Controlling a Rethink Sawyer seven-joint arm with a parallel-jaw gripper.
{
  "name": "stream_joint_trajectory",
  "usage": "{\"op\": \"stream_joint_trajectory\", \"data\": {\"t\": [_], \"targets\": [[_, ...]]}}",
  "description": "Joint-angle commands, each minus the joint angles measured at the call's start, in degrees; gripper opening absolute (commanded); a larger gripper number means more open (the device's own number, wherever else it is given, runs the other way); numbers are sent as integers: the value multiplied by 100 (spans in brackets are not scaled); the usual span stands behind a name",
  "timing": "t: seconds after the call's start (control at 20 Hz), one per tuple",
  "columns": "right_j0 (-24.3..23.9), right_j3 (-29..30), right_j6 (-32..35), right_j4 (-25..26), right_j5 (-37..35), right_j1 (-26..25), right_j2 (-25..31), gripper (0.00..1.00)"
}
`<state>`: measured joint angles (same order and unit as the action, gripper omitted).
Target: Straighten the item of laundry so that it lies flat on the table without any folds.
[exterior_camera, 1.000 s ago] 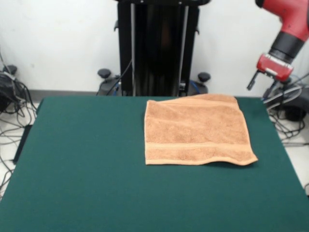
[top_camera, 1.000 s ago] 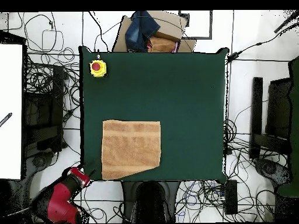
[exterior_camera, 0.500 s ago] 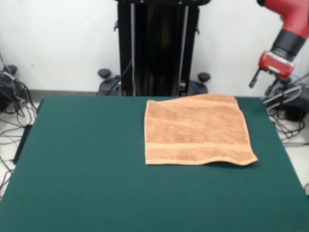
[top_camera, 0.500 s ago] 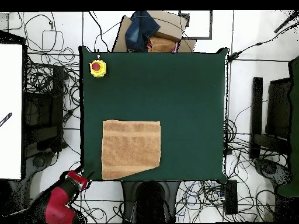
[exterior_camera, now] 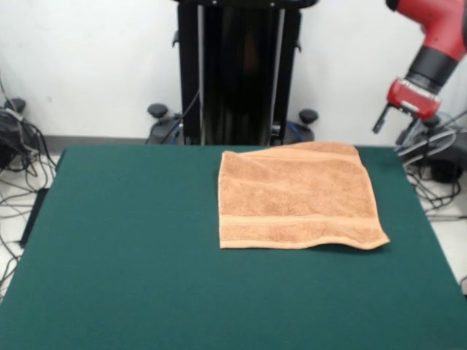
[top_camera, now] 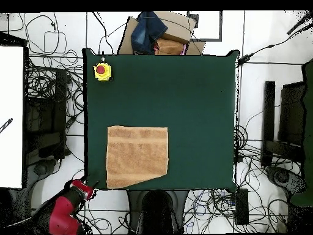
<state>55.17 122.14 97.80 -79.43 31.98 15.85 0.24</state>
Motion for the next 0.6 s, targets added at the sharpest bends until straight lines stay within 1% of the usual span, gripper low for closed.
{"op": "stream_joint_trajectory", "data": {"t": [0.05, 0.3, 0.45, 0.6], "targets": [[-65, -458, -699, -138, 244, -648, -23, 100], [-130, -765, -200, 579, 317, -1207, -305, 100], [-147, -895, -128, 675, 331, -1344, -376, 100], [-144, -969, -170, 585, 303, -1331, -427, 100]]}}
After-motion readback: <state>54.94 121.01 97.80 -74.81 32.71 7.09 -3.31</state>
